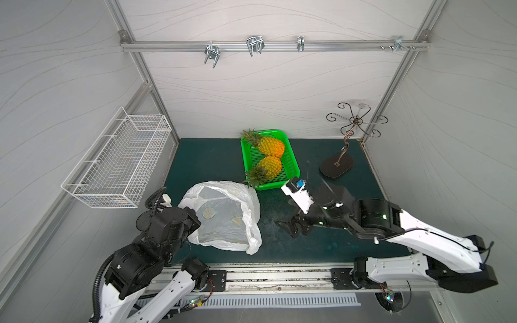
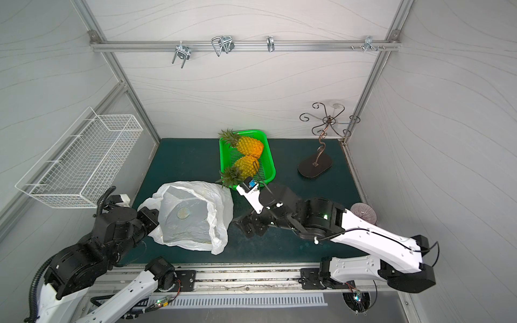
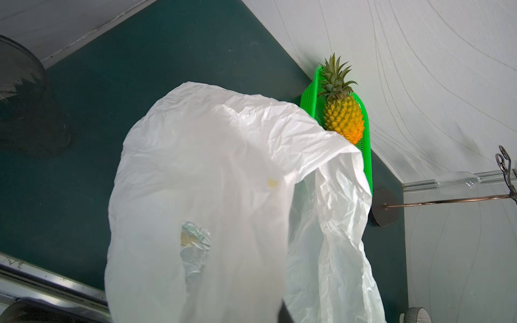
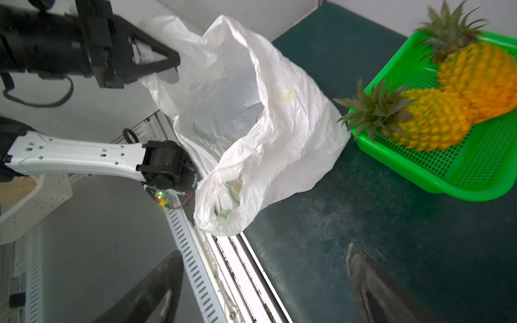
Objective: Place the pineapple into a plastic bag & tie a knot
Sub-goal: Adjust the plastic bag at the center of the board.
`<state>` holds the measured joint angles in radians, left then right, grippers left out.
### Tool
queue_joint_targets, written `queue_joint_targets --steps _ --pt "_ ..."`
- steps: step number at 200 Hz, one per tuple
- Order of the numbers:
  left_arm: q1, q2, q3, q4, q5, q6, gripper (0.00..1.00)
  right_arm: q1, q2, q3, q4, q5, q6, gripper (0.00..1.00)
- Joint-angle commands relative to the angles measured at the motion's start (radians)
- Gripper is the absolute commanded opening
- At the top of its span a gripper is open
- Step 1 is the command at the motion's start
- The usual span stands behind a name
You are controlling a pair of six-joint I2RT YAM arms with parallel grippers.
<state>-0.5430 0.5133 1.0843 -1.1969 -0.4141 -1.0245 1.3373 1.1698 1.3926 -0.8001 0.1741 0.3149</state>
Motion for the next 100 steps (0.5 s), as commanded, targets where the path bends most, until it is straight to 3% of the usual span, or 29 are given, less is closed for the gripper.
queue_joint_targets --steps 1,41,56,65,88,96,100 --pt "0.002 0.011 0.009 0.03 -0.005 -0.041 0.0 0.066 0.114 -0.013 0.033 0.002 0.026 0.93" --pt "0.003 0.024 0.029 0.001 -0.003 -0.032 0.0 0.135 0.249 -0.02 0.165 -0.105 -0.063 0.9" --pt "0.002 0.022 0.039 -0.019 0.012 -0.035 0.0 0.135 0.296 -0.033 0.197 -0.068 -0.03 0.84" --pt "0.002 0.022 0.049 -0.039 0.022 -0.032 0.0 0.136 0.316 -0.035 0.198 -0.001 0.014 0.71" --pt "0.002 0.023 0.074 -0.1 0.013 -0.04 0.0 0.109 0.343 -0.053 0.227 0.157 0.113 0.12" --pt "0.002 0.017 0.078 -0.116 0.003 -0.044 0.0 0.088 0.35 -0.06 0.273 0.187 0.111 0.0" --pt "0.002 0.015 0.081 -0.124 -0.003 -0.047 0.0 0.076 0.357 -0.058 0.293 0.2 0.102 0.0"
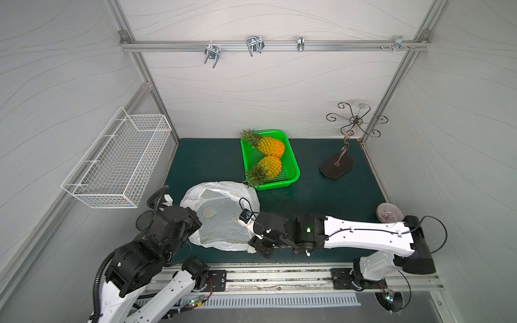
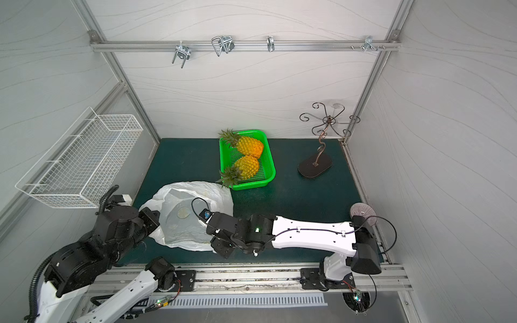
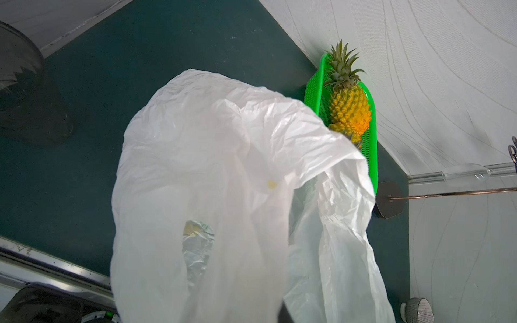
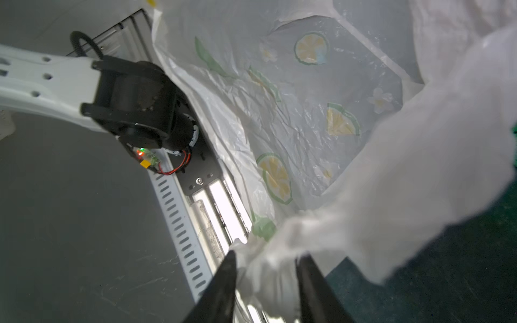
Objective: Place the pineapple into a plastic bag & tie a knot
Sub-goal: Adjust the plastic bag at the center of the board.
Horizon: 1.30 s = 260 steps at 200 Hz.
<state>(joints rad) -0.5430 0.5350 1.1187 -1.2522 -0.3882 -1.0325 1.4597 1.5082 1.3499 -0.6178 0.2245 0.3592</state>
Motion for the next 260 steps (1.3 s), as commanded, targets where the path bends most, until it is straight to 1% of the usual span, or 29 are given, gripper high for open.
queue_joint_targets --steps 1,11,20,32,38,46,56,69,85,110,133,146,157,171,179,194,210,220,230,240,252,260 --pt "0.002 -0.008 0.047 -0.071 -0.03 -0.04 0.0 -0.051 0.021 -0.013 0.116 0.154 0.053 0.0" --pt "0.002 -0.017 0.05 -0.089 -0.046 -0.044 0.0 -0.098 0.053 0.017 0.166 0.165 0.017 0.0" --pt "0.002 -0.025 0.058 -0.106 -0.071 -0.028 0.0 -0.15 0.101 0.063 0.224 0.144 -0.027 0.0" --pt "0.002 -0.033 0.077 -0.153 -0.153 -0.027 0.0 -0.222 0.196 0.171 0.274 0.09 -0.032 0.0" --pt "0.002 -0.038 0.081 -0.158 -0.189 -0.022 0.0 -0.252 0.248 0.24 0.288 0.03 -0.04 0.0" --pt "0.002 -0.046 0.079 -0.135 -0.219 0.011 0.0 -0.279 0.316 0.341 0.28 -0.026 -0.057 0.0" --pt "0.002 -0.054 0.066 -0.089 -0.231 0.059 0.0 -0.302 0.384 0.463 0.24 -0.062 -0.08 0.0" --pt "0.002 -0.054 0.04 -0.021 -0.22 0.102 0.0 -0.318 0.426 0.554 0.216 -0.102 -0.129 0.0" --pt "0.002 -0.041 0.008 0.054 -0.19 0.133 0.0 -0.335 0.412 0.543 0.247 -0.158 -0.192 0.0" --pt "0.002 -0.03 -0.052 0.163 -0.153 0.124 0.0 -0.382 0.341 0.415 0.323 -0.239 -0.256 0.0" --pt "0.002 -0.053 -0.175 0.344 -0.09 0.102 0.0 -0.454 0.295 0.299 0.364 -0.273 -0.295 0.01" --pt "0.002 -0.056 -0.246 0.451 -0.05 0.066 0.0 -0.502 0.296 0.254 0.382 -0.284 -0.297 0.09" --pt "0.002 -0.044 -0.289 0.521 -0.025 0.03 0.0 -0.545 0.308 0.257 0.371 -0.313 -0.285 0.18" --pt "0.002 -0.018 -0.322 0.582 -0.013 -0.021 0.0 -0.588 0.329 0.292 0.346 -0.355 -0.273 0.34" --pt "0.002 0.005 -0.327 0.598 -0.02 -0.043 0.0 -0.606 0.334 0.325 0.314 -0.373 -0.267 0.47" --pt "0.002 0.045 -0.319 0.609 -0.047 -0.065 0.0 -0.636 0.325 0.411 0.195 -0.401 -0.239 0.6" --pt "0.003 0.077 -0.299 0.596 -0.108 -0.077 0.0 -0.68 0.282 0.509 0.019 -0.457 -0.181 0.67" --pt "0.002 0.088 -0.289 0.594 -0.141 -0.087 0.0 -0.705 0.225 0.5 -0.036 -0.464 -0.152 0.72" --pt "0.002 0.091 -0.29 0.603 -0.165 -0.094 0.0 -0.724 0.153 0.426 -0.03 -0.437 -0.123 0.79" --pt "0.002 0.093 -0.293 0.619 -0.175 -0.102 0.0 -0.727 0.083 0.315 0.02 -0.396 -0.115 0.8" --pt "0.002 0.099 -0.299 0.637 -0.178 -0.109 0.0 -0.722 0.025 0.184 0.102 -0.376 -0.153 0.8" --pt "0.003 0.103 -0.3 0.648 -0.173 -0.108 0.0 -0.717 0.005 0.124 0.145 -0.367 -0.185 0.8"
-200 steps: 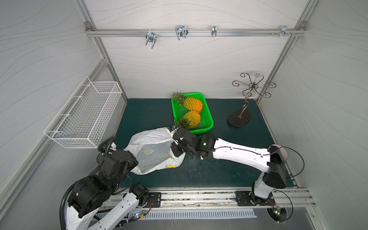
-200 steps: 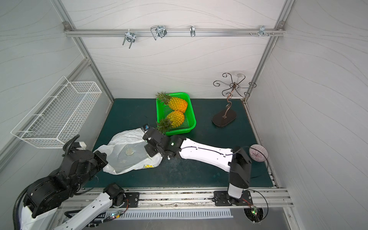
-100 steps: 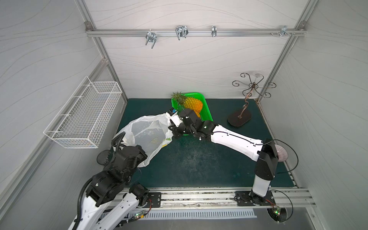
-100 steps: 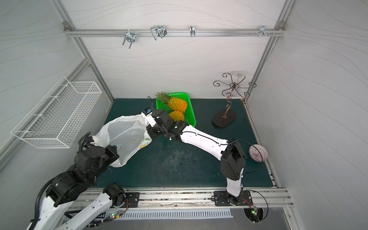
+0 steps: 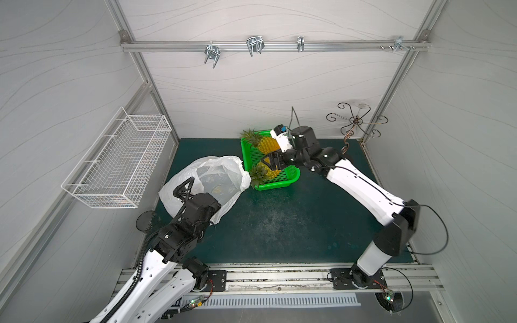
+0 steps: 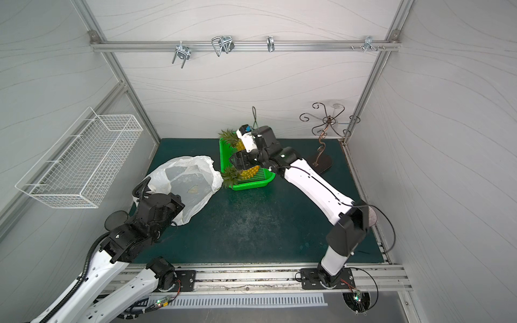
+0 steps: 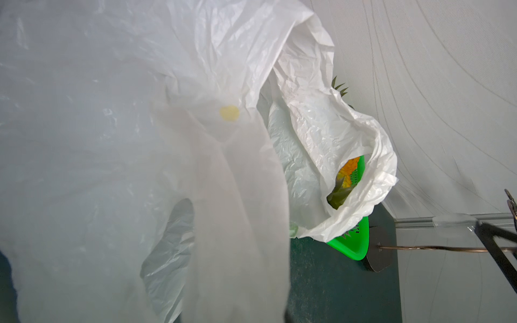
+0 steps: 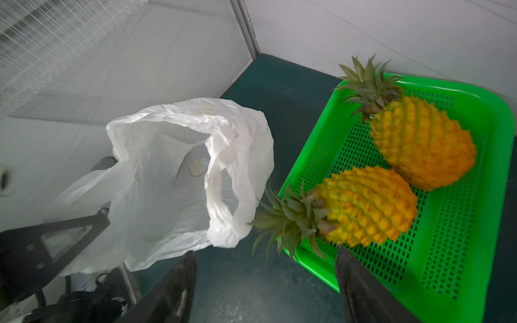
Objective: Place the pineapple into a plastic bag & tie a knot
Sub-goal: Pick up the pineapple from the basket.
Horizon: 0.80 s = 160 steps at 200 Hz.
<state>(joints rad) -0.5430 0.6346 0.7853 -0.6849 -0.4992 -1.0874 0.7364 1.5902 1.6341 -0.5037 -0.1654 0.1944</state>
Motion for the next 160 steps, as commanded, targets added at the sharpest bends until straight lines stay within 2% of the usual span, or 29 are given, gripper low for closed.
queue_joint_targets --steps 1,19,29,50,75,90,138,160 --pt "0.002 0.005 0.034 0.081 -0.062 -0.053 0.0 0.007 -0.08 -0.165 0.036 0.024 -0.027 0.8" --pt "0.003 0.02 0.048 0.077 -0.057 -0.047 0.0 0.018 -0.088 -0.244 0.117 0.059 -0.188 0.83" --pt "0.003 0.024 0.062 0.07 -0.056 -0.038 0.0 0.017 -0.084 -0.288 0.165 0.043 -0.333 0.87" --pt "0.003 0.018 0.084 0.049 -0.067 -0.02 0.0 0.011 -0.051 -0.34 0.25 -0.027 -0.635 0.89" --pt "0.002 0.001 0.091 0.037 -0.091 -0.005 0.0 0.004 0.041 -0.289 0.301 -0.163 -0.83 0.88" --pt "0.002 -0.002 0.097 0.031 -0.102 -0.013 0.0 0.024 0.113 -0.207 0.245 -0.179 -0.95 0.86" --pt "0.003 0.033 0.14 0.01 -0.089 -0.012 0.0 0.059 0.265 -0.073 0.244 -0.171 -1.111 0.87" --pt "0.003 0.039 0.151 -0.005 -0.073 -0.011 0.0 0.064 0.34 0.013 0.224 -0.178 -1.131 0.87"
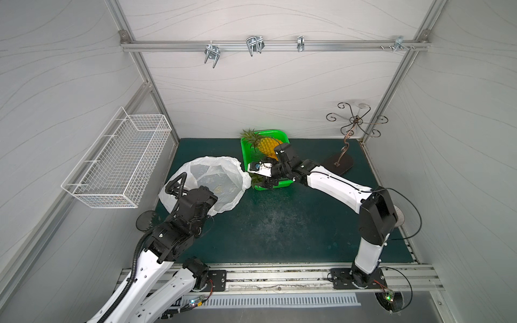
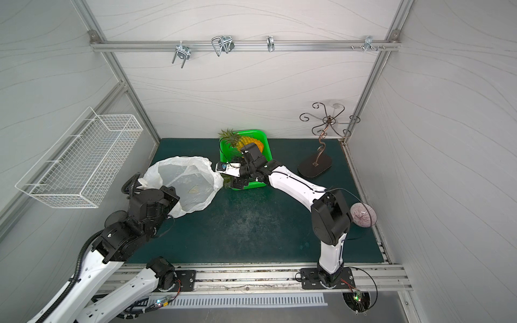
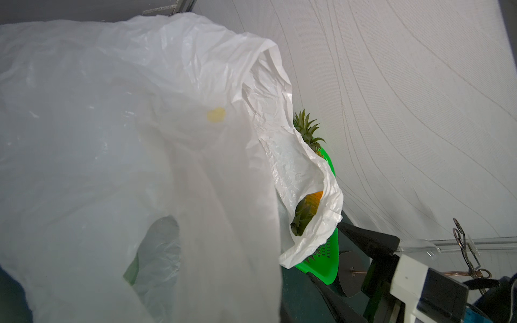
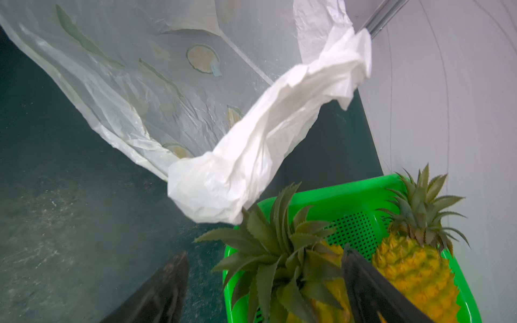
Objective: Place the pineapple into a plastic bag & tie a knot
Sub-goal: Pick up the pineapple from the basket.
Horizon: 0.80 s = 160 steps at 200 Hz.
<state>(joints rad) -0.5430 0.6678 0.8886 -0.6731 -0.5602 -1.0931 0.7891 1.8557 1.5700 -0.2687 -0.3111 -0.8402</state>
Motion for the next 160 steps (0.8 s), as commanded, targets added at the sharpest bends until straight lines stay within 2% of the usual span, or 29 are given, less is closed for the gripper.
queue_joint_targets --steps 1,35,81,105,133,160 --pt "0.003 0.007 0.049 -0.018 -0.011 -0.005 0.0 0.011 0.078 0.081 -0.012 -0.033 -0.098 0.88" --pt "0.003 -0.012 0.072 -0.094 -0.012 -0.005 0.0 0.017 0.154 0.146 -0.053 -0.002 -0.15 0.87" --pt "0.002 -0.045 0.079 -0.144 -0.039 -0.005 0.0 0.007 0.119 0.118 -0.096 -0.03 -0.17 0.87" --pt "0.002 -0.048 0.083 -0.15 -0.047 -0.001 0.0 0.011 0.14 0.116 -0.079 0.009 -0.174 0.86" --pt "0.003 -0.049 0.09 -0.159 -0.059 -0.001 0.0 0.018 0.179 0.131 -0.053 0.047 -0.18 0.81" --pt "0.002 -0.047 0.113 -0.165 -0.095 0.01 0.0 0.021 0.206 0.132 -0.02 0.075 -0.176 0.69"
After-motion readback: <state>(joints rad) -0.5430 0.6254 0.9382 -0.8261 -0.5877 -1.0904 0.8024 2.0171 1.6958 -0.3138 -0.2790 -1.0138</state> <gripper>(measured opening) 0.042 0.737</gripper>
